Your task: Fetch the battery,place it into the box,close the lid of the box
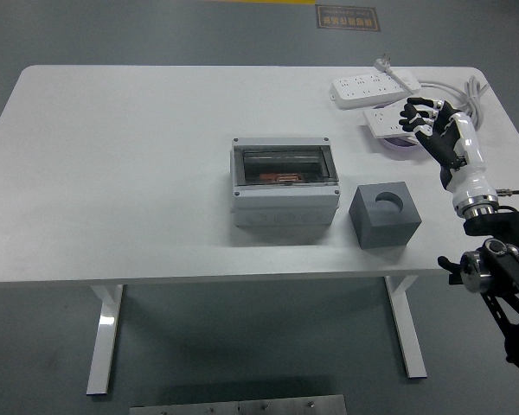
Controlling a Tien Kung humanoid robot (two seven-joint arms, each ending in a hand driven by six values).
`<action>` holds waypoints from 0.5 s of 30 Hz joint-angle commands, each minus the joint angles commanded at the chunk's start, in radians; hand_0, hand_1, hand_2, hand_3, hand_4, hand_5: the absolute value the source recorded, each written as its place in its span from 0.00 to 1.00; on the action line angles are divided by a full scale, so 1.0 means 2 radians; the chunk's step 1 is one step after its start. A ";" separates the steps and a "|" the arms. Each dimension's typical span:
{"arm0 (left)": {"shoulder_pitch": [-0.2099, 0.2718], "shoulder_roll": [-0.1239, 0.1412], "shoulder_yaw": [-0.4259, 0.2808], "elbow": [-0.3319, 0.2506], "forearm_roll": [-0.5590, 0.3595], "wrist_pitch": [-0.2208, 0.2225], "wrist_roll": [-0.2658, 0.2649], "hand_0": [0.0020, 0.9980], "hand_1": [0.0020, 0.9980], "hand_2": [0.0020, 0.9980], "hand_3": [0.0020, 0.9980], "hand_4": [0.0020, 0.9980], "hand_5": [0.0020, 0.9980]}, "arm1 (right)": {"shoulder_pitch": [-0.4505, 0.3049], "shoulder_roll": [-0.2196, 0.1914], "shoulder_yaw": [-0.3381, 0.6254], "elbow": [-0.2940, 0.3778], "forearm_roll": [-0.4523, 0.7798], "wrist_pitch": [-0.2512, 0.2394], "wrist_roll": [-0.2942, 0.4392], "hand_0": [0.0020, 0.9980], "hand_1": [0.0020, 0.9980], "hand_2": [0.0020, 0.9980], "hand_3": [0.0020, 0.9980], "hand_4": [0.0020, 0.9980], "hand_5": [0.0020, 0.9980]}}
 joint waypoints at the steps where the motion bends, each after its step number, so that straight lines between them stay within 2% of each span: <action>1: -0.003 0.001 0.001 0.001 -0.001 -0.001 -0.002 0.59 0.70 0.65 0.61 0.70 0.19 | -0.001 0.000 0.002 0.000 -0.001 -0.001 -0.001 0.62 0.55 0.54 0.61 0.74 0.43; 9: -0.031 0.007 -0.007 0.008 0.016 -0.010 -0.012 0.59 0.70 0.65 0.61 0.70 0.20 | -0.013 -0.001 0.023 0.006 -0.004 -0.005 0.001 0.61 0.56 0.54 0.62 0.72 0.46; 15: -0.037 0.012 -0.018 0.006 0.040 -0.019 -0.004 0.59 0.69 0.65 0.61 0.69 0.20 | -0.012 -0.003 0.026 0.005 -0.005 -0.008 0.003 0.61 0.56 0.54 0.62 0.71 0.46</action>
